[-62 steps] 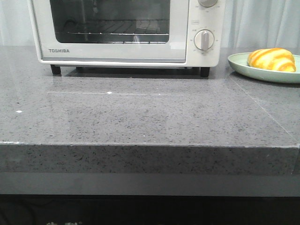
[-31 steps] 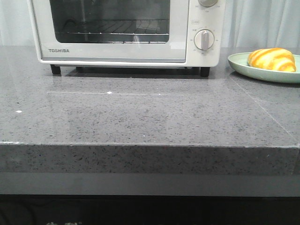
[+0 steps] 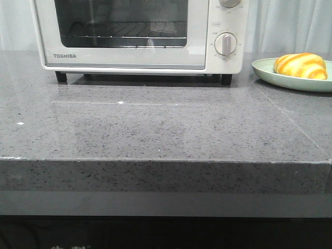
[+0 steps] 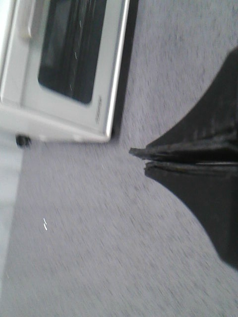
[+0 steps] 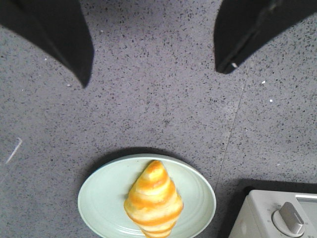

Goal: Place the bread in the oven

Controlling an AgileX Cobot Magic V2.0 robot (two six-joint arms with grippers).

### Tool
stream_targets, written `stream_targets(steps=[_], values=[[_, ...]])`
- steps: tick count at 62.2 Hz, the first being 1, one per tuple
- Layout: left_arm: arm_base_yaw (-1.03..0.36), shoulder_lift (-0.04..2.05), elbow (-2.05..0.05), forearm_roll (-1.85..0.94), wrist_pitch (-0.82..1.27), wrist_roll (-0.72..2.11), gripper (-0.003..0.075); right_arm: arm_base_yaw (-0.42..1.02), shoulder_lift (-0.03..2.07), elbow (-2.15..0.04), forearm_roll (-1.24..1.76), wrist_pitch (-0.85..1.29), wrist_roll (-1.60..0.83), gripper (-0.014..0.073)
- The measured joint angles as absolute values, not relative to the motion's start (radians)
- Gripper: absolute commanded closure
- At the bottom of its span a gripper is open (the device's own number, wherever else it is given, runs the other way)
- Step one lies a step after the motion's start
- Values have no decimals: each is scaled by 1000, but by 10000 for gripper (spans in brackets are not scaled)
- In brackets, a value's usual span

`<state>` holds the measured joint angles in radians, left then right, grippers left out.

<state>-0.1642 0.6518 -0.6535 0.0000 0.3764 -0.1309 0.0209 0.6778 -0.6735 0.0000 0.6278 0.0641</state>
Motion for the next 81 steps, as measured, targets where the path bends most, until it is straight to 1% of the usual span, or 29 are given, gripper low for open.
stream_targets(steps=[14, 22, 29, 39, 56, 69, 81], values=[[-368, 707, -655, 7, 169, -111, 738, 21, 678, -673, 0, 629, 64, 21], [-463, 797, -679, 7, 54, -109, 738, 21, 678, -673, 0, 630, 64, 21], [-515, 896, -731, 7, -16, -107, 738, 21, 678, -673, 0, 630, 64, 21], [-534, 1047, -826, 8, -106, -107, 738, 21, 678, -673, 0, 631, 64, 21], [-534, 1291, -991, 8, -191, -107, 738, 21, 678, -673, 0, 631, 64, 21], [-534, 1428, -1088, 9, -253, -107, 738, 21, 678, -673, 0, 631, 64, 21], [-534, 1532, -1126, 9, -309, -107, 738, 21, 678, -673, 0, 631, 64, 21]])
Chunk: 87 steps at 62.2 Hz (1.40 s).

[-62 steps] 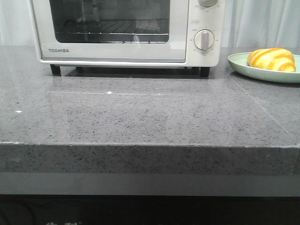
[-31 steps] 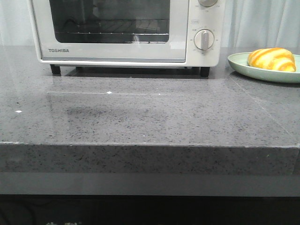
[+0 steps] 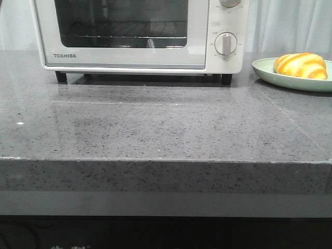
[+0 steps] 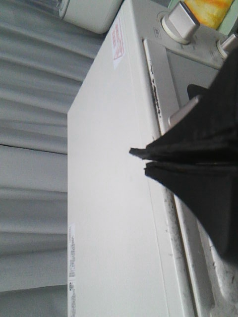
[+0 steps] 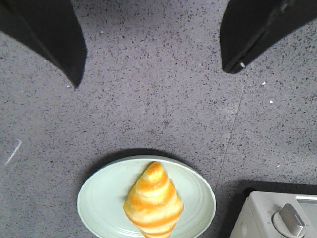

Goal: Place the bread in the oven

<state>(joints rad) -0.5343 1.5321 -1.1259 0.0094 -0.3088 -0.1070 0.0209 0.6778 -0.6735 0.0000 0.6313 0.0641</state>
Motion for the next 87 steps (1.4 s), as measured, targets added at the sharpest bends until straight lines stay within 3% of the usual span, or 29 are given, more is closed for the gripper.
stream_targets(steps=[21, 51, 75, 87], values=[[-542, 1559, -1143, 9, -241, -107, 738, 21, 678, -673, 0, 631, 64, 21], [-569, 1279, -1139, 9, 406, -107, 738, 21, 678, -673, 0, 633, 64, 21], [-569, 949, -1139, 131, 737, -107, 738, 21, 685, -681, 0, 633, 64, 21], [-563, 867, -1116, 196, 843, -146, 738, 21, 811, -796, 0, 660, 84, 21]])
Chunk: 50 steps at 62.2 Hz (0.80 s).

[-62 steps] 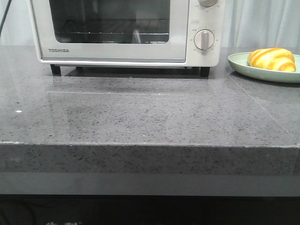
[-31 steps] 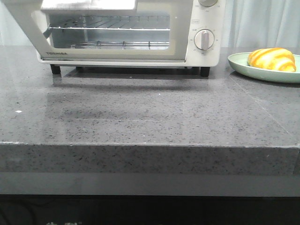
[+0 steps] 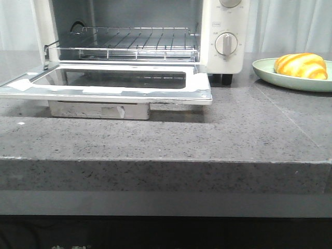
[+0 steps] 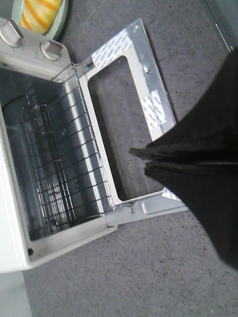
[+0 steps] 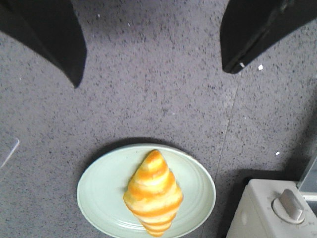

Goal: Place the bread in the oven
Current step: 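Lower the right gripper onto the striped croissant on the green plate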

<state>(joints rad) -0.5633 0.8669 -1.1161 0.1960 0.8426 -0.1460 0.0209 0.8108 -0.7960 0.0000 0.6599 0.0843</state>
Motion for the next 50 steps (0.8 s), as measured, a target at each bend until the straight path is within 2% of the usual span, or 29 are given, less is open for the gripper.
stream_targets(steps=[50], values=[[-563, 852, -1084, 204, 851, -150, 738, 21, 1672, -1497, -10, 980, 100, 21]])
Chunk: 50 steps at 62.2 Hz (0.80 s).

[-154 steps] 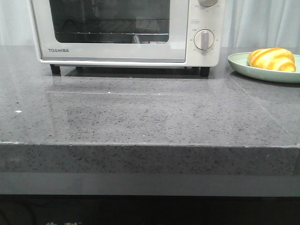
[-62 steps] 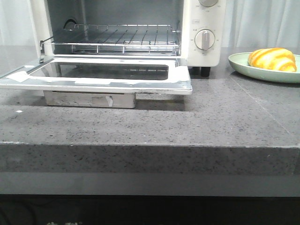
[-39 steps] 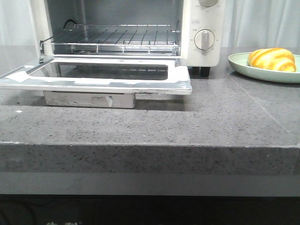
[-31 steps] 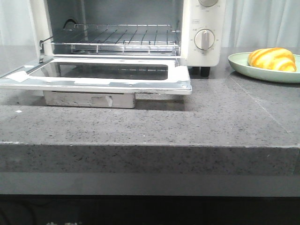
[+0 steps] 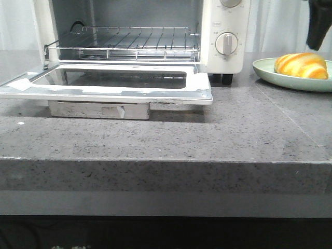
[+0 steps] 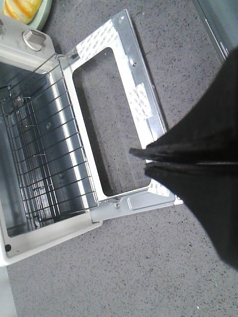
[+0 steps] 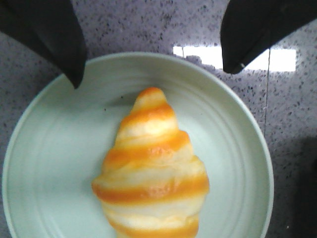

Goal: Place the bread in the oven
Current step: 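Lower the right gripper onto the striped croissant on the green plate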

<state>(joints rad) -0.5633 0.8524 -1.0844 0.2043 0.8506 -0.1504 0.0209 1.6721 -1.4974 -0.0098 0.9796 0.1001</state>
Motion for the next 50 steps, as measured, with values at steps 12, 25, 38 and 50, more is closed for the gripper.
stream_targets(steps=[12, 25, 38, 50], values=[[-563, 852, -1084, 204, 851, -150, 738, 21, 1783, -1570, -12, 978, 102, 21], [-563, 852, -1084, 204, 851, -150, 738, 21, 1865, -1596, -14, 939, 102, 26], [-563, 852, -1084, 204, 851, -150, 738, 21, 1894, -1604, -24, 930, 102, 318], [-563, 852, -1084, 204, 851, -150, 738, 21, 1894, -1611, -24, 936, 102, 543]])
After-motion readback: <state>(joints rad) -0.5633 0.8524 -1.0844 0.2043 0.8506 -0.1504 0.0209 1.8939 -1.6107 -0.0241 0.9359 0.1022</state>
